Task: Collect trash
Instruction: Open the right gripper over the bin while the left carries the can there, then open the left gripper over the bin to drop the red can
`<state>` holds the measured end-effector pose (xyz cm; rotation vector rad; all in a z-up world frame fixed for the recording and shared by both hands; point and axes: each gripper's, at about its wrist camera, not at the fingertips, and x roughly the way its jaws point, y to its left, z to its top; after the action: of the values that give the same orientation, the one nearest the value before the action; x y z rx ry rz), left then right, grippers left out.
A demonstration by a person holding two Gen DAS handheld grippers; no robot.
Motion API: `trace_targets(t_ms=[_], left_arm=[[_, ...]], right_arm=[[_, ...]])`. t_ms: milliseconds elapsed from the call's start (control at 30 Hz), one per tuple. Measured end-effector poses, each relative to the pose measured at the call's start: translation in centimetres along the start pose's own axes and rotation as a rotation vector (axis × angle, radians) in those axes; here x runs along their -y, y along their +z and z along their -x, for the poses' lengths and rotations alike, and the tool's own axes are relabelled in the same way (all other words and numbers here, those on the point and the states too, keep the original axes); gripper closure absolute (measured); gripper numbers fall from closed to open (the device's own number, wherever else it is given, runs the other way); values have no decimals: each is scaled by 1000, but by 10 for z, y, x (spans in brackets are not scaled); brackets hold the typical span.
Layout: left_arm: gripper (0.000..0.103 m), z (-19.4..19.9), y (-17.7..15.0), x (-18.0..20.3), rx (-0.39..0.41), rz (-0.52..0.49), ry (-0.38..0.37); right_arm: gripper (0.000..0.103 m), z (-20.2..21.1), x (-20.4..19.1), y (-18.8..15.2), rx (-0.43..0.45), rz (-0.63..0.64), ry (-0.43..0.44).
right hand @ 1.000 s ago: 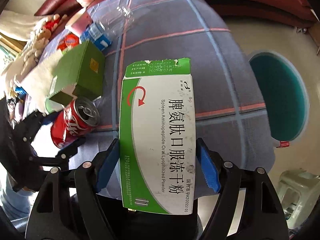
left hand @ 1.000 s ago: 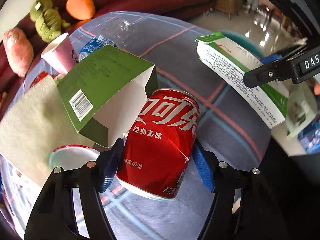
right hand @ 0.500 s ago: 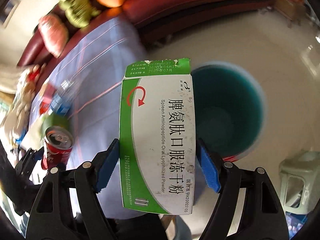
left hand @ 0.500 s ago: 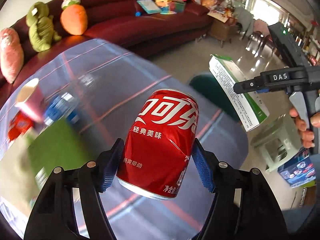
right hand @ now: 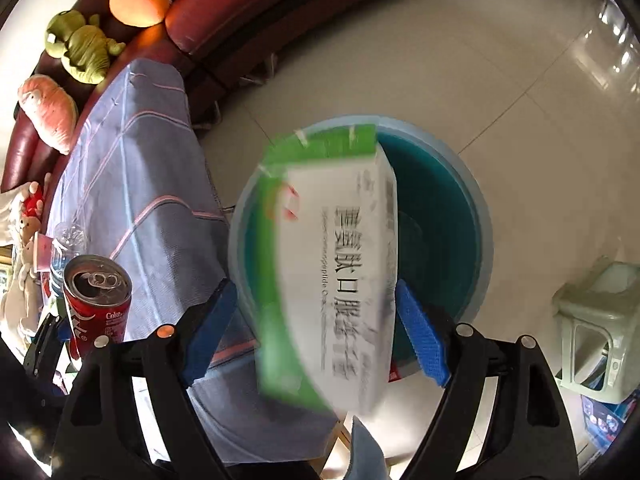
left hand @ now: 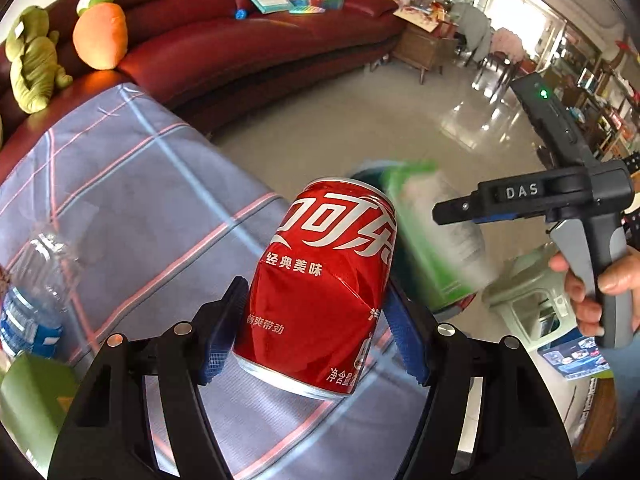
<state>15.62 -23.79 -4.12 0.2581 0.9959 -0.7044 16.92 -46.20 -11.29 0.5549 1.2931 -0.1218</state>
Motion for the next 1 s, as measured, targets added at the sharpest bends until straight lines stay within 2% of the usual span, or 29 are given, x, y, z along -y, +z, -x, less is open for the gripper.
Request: trace_targets(t_ms=[100,167,300,700,767,867,1000], left_arm=[[35,-7,3,5,-12,-7,-4],[41,-13,6,7,-19,-13,-8],[41,-24,11,16,-32,-24,-14],[40,-57,40,57,-52,-83,-58],[34,-58,43,61,-54,-90,-55],[14,-59,43,61,-57,-88,-30],[13,-58,40,55,-57,-79,-21]], right_arm=[[26,1,4,-1,-1,-5,-1],[25,3,6,-2,2,-1,-12],[20,11,15,-6,6,-2,-44],[20,46,52,-14,60,-51,-123],[20,48,57,-15,55,-59,-132],[20,50,59,-15,55,-62,-144],[20,50,55,-15,51,-54,-144]])
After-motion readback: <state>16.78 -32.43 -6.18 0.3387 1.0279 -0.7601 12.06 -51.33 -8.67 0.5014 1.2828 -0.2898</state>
